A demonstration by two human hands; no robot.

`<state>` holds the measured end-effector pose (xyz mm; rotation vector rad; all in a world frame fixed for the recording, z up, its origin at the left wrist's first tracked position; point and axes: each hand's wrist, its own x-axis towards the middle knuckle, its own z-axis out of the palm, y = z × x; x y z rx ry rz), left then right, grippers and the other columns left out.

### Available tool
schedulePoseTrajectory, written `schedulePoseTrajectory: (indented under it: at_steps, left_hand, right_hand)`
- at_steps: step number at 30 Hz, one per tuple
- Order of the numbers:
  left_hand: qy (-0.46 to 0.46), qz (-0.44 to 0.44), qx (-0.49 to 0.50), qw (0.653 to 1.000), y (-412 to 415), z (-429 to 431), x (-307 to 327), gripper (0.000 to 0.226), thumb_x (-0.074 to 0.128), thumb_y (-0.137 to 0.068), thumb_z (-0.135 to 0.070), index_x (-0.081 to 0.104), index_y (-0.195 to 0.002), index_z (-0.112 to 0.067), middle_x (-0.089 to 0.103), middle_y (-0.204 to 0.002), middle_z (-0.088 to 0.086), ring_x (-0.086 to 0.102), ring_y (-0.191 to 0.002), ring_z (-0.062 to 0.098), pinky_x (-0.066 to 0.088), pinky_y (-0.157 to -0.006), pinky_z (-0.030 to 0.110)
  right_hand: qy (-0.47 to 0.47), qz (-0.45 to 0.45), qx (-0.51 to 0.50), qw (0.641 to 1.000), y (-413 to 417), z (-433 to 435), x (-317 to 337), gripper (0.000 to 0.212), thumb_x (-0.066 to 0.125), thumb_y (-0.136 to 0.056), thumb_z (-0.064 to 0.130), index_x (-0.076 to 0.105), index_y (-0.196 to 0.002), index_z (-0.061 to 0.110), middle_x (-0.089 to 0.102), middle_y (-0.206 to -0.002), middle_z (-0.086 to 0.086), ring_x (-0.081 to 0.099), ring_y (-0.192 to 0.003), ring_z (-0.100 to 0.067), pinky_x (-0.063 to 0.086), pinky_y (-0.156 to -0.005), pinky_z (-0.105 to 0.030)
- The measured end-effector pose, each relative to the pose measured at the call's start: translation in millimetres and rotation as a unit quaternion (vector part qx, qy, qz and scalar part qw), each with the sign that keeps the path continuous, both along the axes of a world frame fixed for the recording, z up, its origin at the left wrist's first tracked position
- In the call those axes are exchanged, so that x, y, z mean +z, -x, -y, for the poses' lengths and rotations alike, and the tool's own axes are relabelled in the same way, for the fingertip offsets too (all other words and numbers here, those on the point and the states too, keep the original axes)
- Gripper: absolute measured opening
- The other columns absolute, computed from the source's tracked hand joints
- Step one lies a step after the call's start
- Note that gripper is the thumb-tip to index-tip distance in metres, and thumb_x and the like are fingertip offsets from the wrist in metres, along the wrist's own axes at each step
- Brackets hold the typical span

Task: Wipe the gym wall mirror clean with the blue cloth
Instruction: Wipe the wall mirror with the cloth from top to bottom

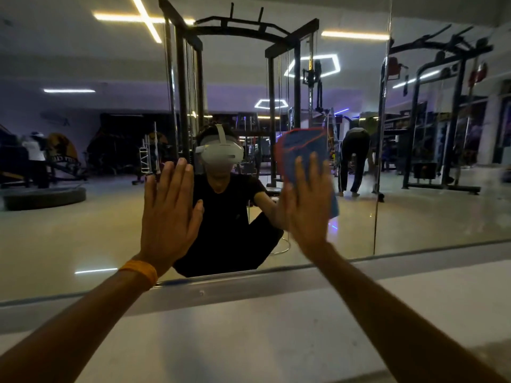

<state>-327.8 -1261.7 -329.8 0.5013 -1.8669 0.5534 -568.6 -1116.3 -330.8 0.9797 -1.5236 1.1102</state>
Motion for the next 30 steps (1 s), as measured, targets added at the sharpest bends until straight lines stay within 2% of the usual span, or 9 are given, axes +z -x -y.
schedulePoseTrajectory:
  at_steps: [6, 10, 12, 15, 18, 23, 25, 27, 30]
  left_hand:
    - [0.002, 0.021, 0.005, 1.0, -23.0, 7.1, -8.6, 0.069, 0.032, -0.105, -0.04, 0.02, -0.164, -0.005, 0.011, -0.173, 0.013, 0.005, -0.161, 0.03, 0.012, -0.127, 0.061]
    - [-0.017, 0.012, 0.006, 1.0, -27.8, 5.4, -26.3, 0.068, 0.035, -0.106, -0.037, 0.02, -0.164, -0.005, 0.01, -0.173, 0.014, 0.006, -0.161, 0.032, 0.013, -0.126, 0.062]
    - [-0.028, 0.013, 0.004, 1.0, -29.7, 4.2, -36.6, 0.068, 0.034, -0.106, -0.037, 0.02, -0.164, -0.005, 0.009, -0.173, 0.013, 0.006, -0.161, 0.032, 0.013, -0.126, 0.063]
    - [-0.045, 0.018, 0.009, 0.999, -36.8, 8.3, -51.7, 0.066, 0.033, -0.106, -0.037, 0.021, -0.164, -0.007, 0.01, -0.173, 0.013, 0.006, -0.161, 0.031, 0.014, -0.126, 0.063]
    - [-0.057, 0.009, 0.008, 0.998, -45.7, 11.9, -69.6, 0.066, 0.036, -0.106, -0.034, 0.021, -0.164, -0.008, 0.011, -0.173, 0.012, 0.007, -0.161, 0.03, 0.014, -0.126, 0.063]
    - [-0.051, 0.017, 0.006, 0.999, -52.4, 10.7, -79.9, 0.066, 0.036, -0.106, -0.033, 0.019, -0.164, -0.006, 0.01, -0.174, 0.012, 0.006, -0.161, 0.032, 0.013, -0.127, 0.062]
    - [-0.057, 0.015, 0.005, 0.998, -50.1, 7.9, -79.4, 0.067, 0.04, -0.106, -0.03, 0.018, -0.164, -0.006, 0.009, -0.174, 0.013, 0.005, -0.161, 0.032, 0.011, -0.127, 0.062]
    - [-0.065, 0.008, 0.004, 0.998, -47.3, 6.3, -79.3, 0.068, 0.042, -0.105, -0.03, 0.017, -0.165, -0.007, 0.009, -0.174, 0.013, 0.004, -0.161, 0.031, 0.01, -0.127, 0.061]
    - [-0.064, 0.015, 0.0, 0.998, -47.6, 9.2, -81.1, 0.068, 0.042, -0.105, -0.03, 0.018, -0.164, -0.006, 0.009, -0.173, 0.013, 0.005, -0.161, 0.031, 0.01, -0.127, 0.061]
  right_hand:
    - [-0.152, -0.246, 0.017, 0.957, 4.1, -18.4, -45.4, 0.06, 0.046, -0.11, 0.028, 0.019, -0.162, 0.023, 0.016, -0.171, -0.005, 0.012, -0.158, -0.032, 0.027, -0.123, -0.058]
    - [0.019, -0.026, 0.027, 0.999, 7.1, -28.0, -29.2, 0.053, 0.024, -0.115, 0.042, 0.007, -0.163, 0.028, 0.005, -0.171, -0.001, 0.005, -0.158, -0.032, 0.016, -0.124, -0.065]
    - [0.008, 0.012, 0.052, 0.999, -28.9, -8.1, -55.0, 0.053, 0.026, -0.115, 0.037, 0.005, -0.163, 0.035, 0.009, -0.17, -0.005, 0.006, -0.158, -0.039, 0.012, -0.126, -0.062]
    - [-0.141, -0.16, 0.059, 0.975, -73.0, 23.9, -108.5, 0.069, 0.051, -0.102, 0.018, 0.021, -0.163, 0.028, 0.019, -0.17, -0.008, 0.004, -0.159, -0.034, 0.007, -0.128, -0.052]
    - [-0.184, -0.269, 0.046, 0.944, -50.1, 21.5, -103.9, 0.058, 0.05, -0.102, 0.018, 0.036, -0.159, 0.022, 0.027, -0.167, -0.009, 0.008, -0.159, -0.03, 0.003, -0.13, -0.045]
    - [-0.035, -0.048, 0.031, 0.998, -11.7, -8.5, -52.5, 0.056, 0.042, -0.111, 0.039, 0.027, -0.161, 0.017, 0.016, -0.17, -0.011, 0.009, -0.157, -0.037, 0.01, -0.128, -0.053]
    - [-0.022, -0.018, 0.038, 0.999, -36.7, 4.8, -65.2, 0.055, 0.044, -0.112, 0.03, 0.024, -0.162, 0.018, 0.016, -0.17, -0.012, 0.005, -0.158, -0.038, 0.004, -0.129, -0.052]
    - [-0.105, -0.11, 0.066, 0.986, -68.5, 26.5, -96.6, 0.071, 0.061, -0.102, 0.013, 0.024, -0.162, 0.021, 0.017, -0.17, -0.01, 0.003, -0.159, -0.034, -0.002, -0.129, -0.048]
    - [-0.209, -0.272, 0.07, 0.937, -78.4, 34.5, -122.3, 0.06, 0.048, -0.104, 0.018, 0.03, -0.161, 0.021, 0.021, -0.169, -0.008, 0.009, -0.159, -0.033, 0.002, -0.13, -0.046]
